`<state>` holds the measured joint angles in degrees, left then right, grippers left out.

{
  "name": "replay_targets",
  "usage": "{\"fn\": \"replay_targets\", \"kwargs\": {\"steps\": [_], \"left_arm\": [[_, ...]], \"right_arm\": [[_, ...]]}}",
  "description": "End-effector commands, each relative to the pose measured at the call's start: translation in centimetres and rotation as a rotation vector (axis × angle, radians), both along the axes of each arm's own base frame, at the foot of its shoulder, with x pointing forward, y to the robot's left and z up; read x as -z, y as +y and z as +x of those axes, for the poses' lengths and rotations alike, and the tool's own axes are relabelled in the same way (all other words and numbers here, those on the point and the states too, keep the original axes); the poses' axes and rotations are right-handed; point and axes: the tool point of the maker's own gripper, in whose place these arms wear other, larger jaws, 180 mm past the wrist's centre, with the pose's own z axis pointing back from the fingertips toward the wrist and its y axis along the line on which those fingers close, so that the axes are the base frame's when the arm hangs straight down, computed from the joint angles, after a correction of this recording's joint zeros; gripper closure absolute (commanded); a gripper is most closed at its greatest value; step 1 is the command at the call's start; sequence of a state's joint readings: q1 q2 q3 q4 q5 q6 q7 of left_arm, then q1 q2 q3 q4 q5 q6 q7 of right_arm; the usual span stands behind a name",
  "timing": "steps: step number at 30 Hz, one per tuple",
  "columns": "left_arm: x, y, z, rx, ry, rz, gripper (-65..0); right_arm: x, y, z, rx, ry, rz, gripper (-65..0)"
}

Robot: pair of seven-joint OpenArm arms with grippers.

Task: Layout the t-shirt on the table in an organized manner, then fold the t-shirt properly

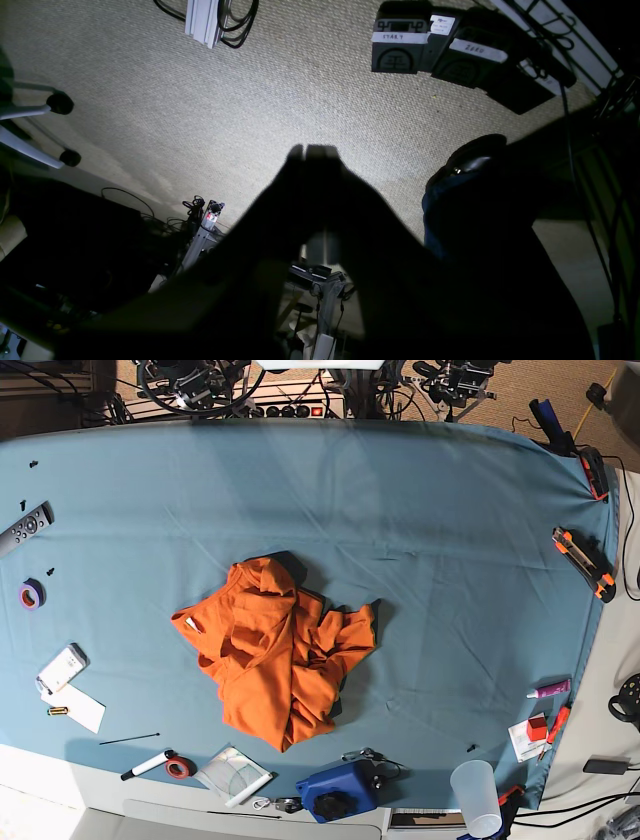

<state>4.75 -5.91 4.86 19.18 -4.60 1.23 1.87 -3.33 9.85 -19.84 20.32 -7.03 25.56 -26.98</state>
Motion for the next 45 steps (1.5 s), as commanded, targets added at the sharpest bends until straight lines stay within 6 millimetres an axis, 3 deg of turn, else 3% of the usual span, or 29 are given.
{"fn": "replay_targets", "kwargs": {"steps": [1,6,12,22,28,36,40,45], "left_arm": [[-0.1,0.3,0.4,-0.001,-0.015,0.006,0.0],[0.0,0.7,-0.2,0.000,-0.006,0.012,0.0],[-0.4,2.4,-2.7,0.007,-0.010,0.035,0.0],[-2.9,4.8,-6.8,0.056,-0.059,0.051,0.0],[-5.5,4.7,-8.4,0.076,-0.115,0.059,0.0],[-10.3,4.0,-10.3,0.048,-0.150,0.113,0.0],[-13.2,4.6,-10.7,0.018,-0.157,0.164,0.0],[-17.0,5.5,-10.3,0.010,-0.175,0.239,0.0]], "right_arm": [[-0.1,-0.4,0.3,-0.002,-0.002,0.000,0.0],[-0.1,-0.5,-0.2,-0.002,0.006,-0.003,0.0],[-0.7,-1.9,-1.6,-0.032,-0.023,-0.008,0.0],[-4.1,-3.7,-4.3,-0.008,-0.114,0.041,0.0],[-5.9,-3.1,-6.6,-0.033,-0.105,0.071,0.0],[-8.8,-0.8,-9.2,-0.082,-0.086,0.115,0.0],[-11.2,0.1,-8.9,0.000,-0.115,0.138,0.0],[-15.1,-0.4,-6.1,0.127,-0.183,0.134,0.0]]}}
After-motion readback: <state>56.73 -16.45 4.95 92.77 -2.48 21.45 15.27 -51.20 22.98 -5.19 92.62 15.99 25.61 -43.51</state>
